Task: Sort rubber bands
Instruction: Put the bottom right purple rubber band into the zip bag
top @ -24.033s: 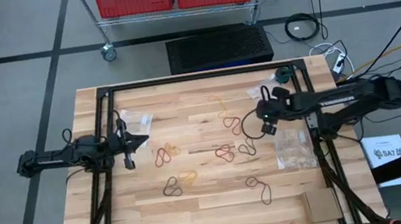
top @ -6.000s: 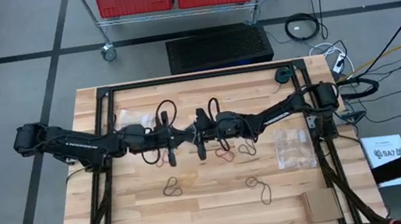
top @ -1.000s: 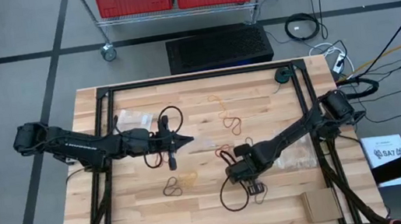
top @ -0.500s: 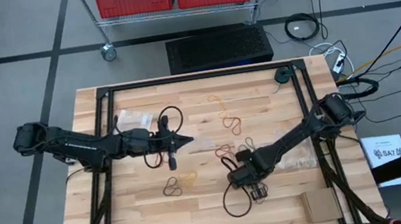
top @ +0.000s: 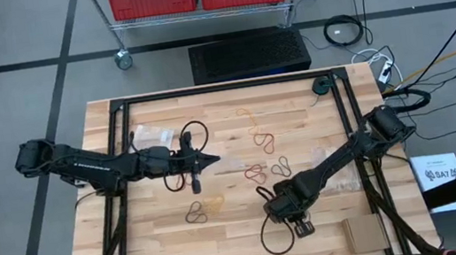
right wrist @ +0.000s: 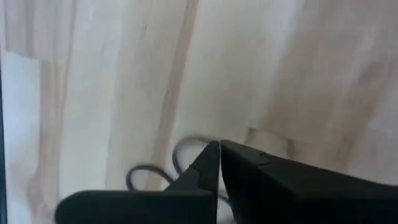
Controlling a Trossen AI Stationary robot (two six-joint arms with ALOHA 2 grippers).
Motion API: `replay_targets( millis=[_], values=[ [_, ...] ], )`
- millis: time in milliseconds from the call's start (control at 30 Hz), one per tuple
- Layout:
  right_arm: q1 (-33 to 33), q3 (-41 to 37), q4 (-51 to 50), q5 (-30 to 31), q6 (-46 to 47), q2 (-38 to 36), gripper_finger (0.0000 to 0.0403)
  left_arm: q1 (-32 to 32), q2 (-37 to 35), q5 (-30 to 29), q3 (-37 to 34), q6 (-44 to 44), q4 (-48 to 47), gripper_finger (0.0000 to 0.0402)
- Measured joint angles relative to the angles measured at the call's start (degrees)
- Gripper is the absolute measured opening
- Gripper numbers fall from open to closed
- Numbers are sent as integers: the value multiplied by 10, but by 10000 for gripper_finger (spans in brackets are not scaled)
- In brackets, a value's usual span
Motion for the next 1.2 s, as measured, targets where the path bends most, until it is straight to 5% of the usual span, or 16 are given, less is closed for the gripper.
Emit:
replay_targets(
  millis=[567, 1200],
  values=[
    [48, 1, -81, 47, -93, -16, 149, 0, 0, -1, 0, 0, 0, 0],
    [82, 4, -48, 50, -154, 29, 123, 0, 0, -1, 0, 0, -2, 0]
  ],
)
